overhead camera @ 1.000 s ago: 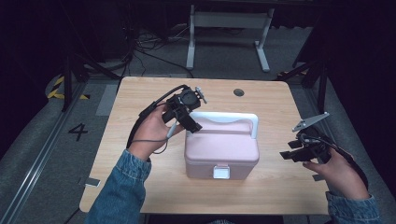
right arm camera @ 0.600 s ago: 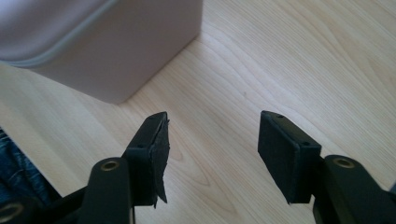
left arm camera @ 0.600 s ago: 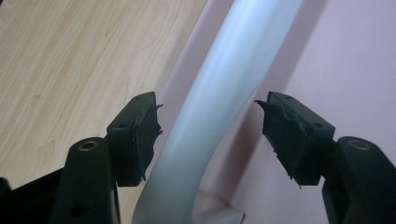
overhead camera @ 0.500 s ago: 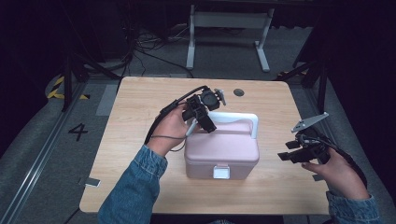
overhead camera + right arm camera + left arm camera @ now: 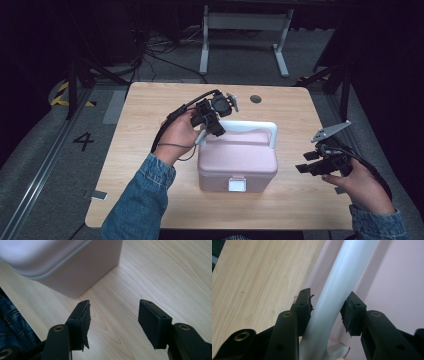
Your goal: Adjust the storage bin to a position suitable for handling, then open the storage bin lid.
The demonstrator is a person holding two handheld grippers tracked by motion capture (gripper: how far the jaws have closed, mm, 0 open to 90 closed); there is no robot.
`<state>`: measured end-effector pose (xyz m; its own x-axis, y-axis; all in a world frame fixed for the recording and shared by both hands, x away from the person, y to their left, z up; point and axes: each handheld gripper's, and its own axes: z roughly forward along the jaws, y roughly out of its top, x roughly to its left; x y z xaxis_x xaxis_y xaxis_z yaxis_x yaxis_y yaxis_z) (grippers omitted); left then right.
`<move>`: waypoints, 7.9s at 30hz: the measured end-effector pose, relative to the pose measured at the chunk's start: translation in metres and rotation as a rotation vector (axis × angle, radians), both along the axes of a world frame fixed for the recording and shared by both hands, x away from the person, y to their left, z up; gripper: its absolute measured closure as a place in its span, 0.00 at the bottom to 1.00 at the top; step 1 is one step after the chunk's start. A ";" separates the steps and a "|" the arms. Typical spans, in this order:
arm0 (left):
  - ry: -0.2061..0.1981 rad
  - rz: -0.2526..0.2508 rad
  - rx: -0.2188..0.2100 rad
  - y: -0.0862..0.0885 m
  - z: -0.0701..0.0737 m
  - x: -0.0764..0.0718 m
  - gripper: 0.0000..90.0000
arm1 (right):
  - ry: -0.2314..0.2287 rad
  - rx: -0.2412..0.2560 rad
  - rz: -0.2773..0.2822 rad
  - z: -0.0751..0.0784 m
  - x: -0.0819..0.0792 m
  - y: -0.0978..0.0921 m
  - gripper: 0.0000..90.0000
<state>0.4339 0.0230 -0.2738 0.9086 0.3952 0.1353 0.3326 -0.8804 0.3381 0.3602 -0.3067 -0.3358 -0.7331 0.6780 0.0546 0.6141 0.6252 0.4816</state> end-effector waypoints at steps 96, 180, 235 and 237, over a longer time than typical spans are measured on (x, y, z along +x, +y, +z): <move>-0.020 0.127 -0.059 0.032 0.044 0.015 0.36 | -0.367 0.582 0.147 -0.012 -0.008 0.036 1.00; -0.296 0.177 -0.492 0.074 -0.026 -0.057 0.47 | -0.340 0.655 0.099 0.004 0.000 0.035 0.97; -0.225 0.302 -0.564 0.064 0.005 0.042 0.69 | -0.391 0.604 -0.035 -0.001 -0.017 -0.008 0.90; -0.229 0.315 -0.568 0.063 0.003 0.046 0.68 | -0.389 0.601 -0.037 -0.001 -0.016 -0.009 0.90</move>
<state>0.4801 0.0863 -0.2711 0.7116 0.7026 0.0042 0.4088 -0.4188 0.8109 0.3437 -0.3154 -0.3367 -0.7522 0.6376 0.1662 0.3440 0.1648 0.9244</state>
